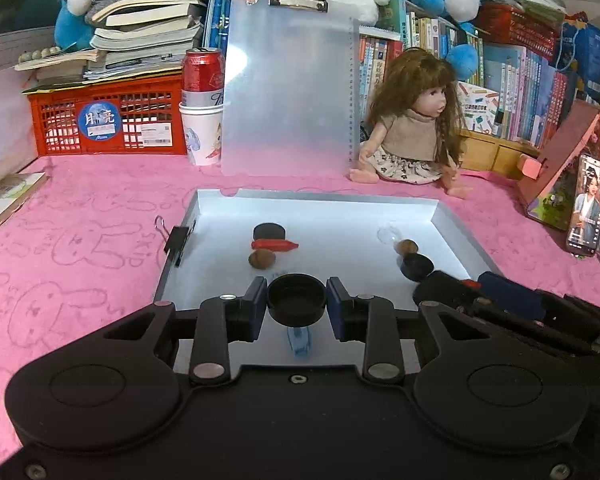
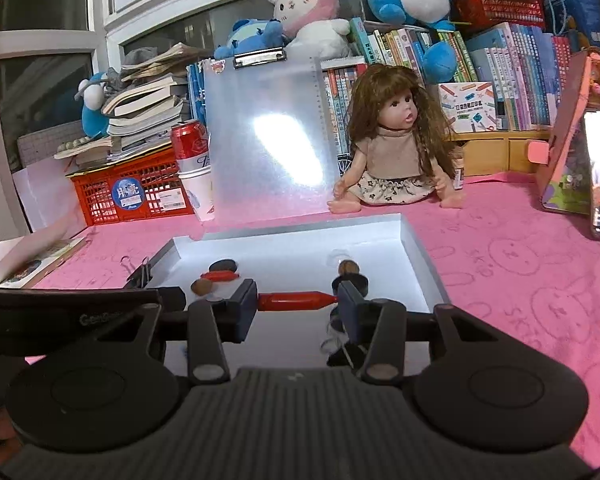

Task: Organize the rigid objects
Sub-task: 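Lower the red piece into the box with the right tool while the left lowers the lid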

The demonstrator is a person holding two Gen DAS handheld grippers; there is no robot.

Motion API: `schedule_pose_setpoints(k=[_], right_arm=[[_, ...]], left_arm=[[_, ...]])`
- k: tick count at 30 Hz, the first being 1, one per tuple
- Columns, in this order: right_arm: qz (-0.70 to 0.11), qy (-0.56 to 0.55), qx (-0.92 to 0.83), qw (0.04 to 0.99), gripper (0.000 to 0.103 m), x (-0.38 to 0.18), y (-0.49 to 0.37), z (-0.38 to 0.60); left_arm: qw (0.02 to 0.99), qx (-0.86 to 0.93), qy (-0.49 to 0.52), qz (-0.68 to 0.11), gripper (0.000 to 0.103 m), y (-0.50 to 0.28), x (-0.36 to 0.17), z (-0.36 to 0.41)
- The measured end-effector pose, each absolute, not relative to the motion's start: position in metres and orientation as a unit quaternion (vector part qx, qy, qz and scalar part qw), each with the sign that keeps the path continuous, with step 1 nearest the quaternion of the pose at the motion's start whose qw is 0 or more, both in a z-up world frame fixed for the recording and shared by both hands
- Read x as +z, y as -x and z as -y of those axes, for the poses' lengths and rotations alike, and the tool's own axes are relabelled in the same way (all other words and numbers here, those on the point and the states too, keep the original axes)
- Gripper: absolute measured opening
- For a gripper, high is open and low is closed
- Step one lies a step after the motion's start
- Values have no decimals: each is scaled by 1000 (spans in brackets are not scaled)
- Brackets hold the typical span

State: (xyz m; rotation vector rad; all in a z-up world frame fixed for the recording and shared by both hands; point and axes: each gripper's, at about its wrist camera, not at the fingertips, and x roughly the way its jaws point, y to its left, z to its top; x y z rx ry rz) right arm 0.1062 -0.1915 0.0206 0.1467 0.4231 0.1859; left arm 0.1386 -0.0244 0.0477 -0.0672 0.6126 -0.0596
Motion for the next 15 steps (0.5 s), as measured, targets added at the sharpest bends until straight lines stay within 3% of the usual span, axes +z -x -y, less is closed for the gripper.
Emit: schedule_pose_setpoints(k=[15], right_arm=[[-322, -118, 82, 936, 49, 11, -187, 218]], left_arm=[[922, -16, 64, -382, 30, -203, 28, -7]])
